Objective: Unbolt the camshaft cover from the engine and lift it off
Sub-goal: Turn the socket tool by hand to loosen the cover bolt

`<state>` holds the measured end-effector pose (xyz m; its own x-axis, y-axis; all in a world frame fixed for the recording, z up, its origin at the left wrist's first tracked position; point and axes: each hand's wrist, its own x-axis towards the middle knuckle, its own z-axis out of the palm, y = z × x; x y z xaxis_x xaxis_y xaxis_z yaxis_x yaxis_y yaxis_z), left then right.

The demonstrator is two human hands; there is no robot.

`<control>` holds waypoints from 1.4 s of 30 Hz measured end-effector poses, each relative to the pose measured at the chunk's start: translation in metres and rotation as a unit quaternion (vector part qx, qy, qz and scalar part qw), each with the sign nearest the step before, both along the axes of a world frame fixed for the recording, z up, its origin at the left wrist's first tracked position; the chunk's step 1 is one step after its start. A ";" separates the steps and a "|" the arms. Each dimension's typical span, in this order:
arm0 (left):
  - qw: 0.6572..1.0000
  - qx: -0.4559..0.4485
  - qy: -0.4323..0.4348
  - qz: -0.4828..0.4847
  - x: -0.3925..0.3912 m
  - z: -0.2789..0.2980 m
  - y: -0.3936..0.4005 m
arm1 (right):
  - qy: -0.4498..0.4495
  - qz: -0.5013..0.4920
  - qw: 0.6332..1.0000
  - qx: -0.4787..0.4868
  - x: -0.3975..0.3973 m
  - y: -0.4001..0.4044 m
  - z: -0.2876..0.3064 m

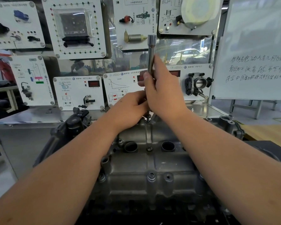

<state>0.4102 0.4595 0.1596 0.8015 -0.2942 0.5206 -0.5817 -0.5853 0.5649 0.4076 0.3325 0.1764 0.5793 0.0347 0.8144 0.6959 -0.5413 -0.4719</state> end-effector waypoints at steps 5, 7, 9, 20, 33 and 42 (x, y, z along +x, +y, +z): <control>1.000 -0.005 0.015 -0.003 -0.003 0.003 -0.001 | -0.024 -0.001 1.000 0.017 -0.002 -0.001 -0.002; 1.000 -0.012 0.020 0.009 -0.002 0.003 0.000 | -0.033 -0.008 0.999 0.008 -0.002 0.000 -0.002; 0.999 -0.016 0.024 0.014 0.001 0.001 0.000 | -0.018 -0.006 1.000 -0.002 0.000 -0.001 -0.001; 1.000 -0.006 -0.004 0.018 0.002 0.001 0.001 | -0.019 -0.013 1.000 0.002 0.000 -0.001 -0.001; 1.000 -0.021 0.012 0.018 0.004 0.000 0.000 | -0.011 0.002 1.000 0.009 -0.001 -0.001 -0.001; 1.000 -0.014 0.003 0.015 0.006 0.000 0.002 | -0.025 -0.008 1.000 0.012 -0.004 -0.002 0.000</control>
<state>0.4167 0.4613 0.1594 0.8125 -0.2559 0.5237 -0.5613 -0.5857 0.5847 0.4039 0.3309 0.1765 0.5385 0.0070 0.8426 0.7105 -0.5413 -0.4496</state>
